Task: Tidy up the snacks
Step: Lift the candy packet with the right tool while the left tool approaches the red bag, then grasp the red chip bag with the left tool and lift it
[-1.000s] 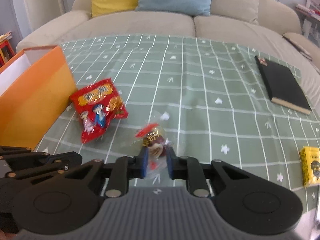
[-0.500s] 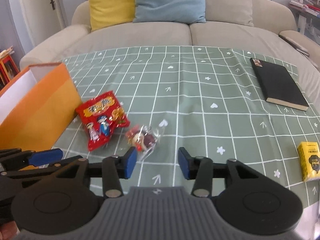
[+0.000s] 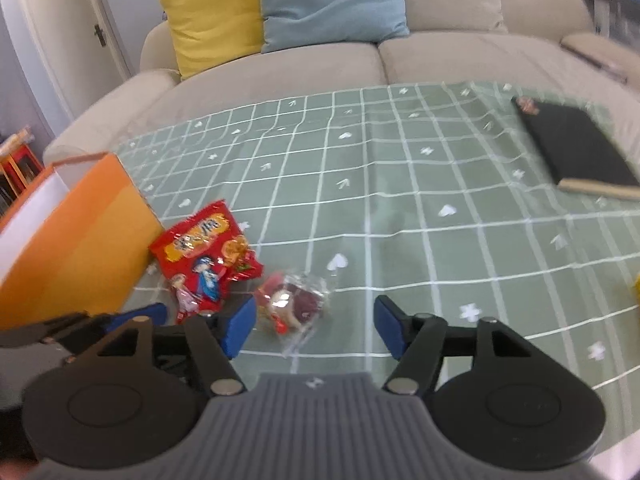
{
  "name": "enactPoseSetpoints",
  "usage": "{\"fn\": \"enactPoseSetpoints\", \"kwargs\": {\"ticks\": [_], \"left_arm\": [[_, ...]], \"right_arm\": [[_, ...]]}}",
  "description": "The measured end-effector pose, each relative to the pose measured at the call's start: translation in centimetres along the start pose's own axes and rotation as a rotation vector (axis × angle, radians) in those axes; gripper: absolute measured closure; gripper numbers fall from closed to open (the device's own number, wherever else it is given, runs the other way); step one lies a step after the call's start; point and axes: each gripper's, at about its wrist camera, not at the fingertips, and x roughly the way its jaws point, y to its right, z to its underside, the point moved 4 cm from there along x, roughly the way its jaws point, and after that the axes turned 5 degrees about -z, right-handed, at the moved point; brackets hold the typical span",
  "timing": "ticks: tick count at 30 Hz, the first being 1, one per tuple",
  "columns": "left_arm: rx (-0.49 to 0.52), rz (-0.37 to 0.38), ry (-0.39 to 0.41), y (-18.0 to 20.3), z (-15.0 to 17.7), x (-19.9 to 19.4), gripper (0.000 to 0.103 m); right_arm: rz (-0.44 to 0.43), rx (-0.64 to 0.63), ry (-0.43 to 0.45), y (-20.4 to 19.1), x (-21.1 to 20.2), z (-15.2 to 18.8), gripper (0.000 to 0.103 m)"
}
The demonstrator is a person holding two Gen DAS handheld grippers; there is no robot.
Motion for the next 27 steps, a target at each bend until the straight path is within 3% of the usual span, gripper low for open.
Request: {"fn": "enactPoseSetpoints", "kwargs": {"ticks": [1,3,5,8,18,27], "left_arm": [[-0.003,0.009,-0.005,0.0,-0.1,0.2,0.064],[-0.014,0.013,0.000,-0.1,-0.1,0.3,0.068],[-0.015,0.010,0.003,-0.2,-0.1,0.3,0.096],[-0.016,0.022,-0.007,-0.4,-0.1,0.4,0.098],[-0.014,0.069,-0.078,-0.5,0.4,-1.3,0.102],[0.047,0.162,-0.211,-0.5,1.9,-5.2,0.102]], "right_arm": [[-0.013,0.017,-0.001,0.0,0.3,-0.1,0.036],[-0.012,0.023,-0.009,0.0,0.8,-0.1,0.036],[-0.016,0.016,-0.019,-0.3,1.4,-0.1,0.040],[-0.031,0.010,-0.035,-0.6,2.0,0.0,0.063],[-0.033,-0.020,-0.066,-1.4,1.5,0.3,0.069],[0.013,-0.068,-0.194,-2.3,-1.3,2.0,0.070]]}}
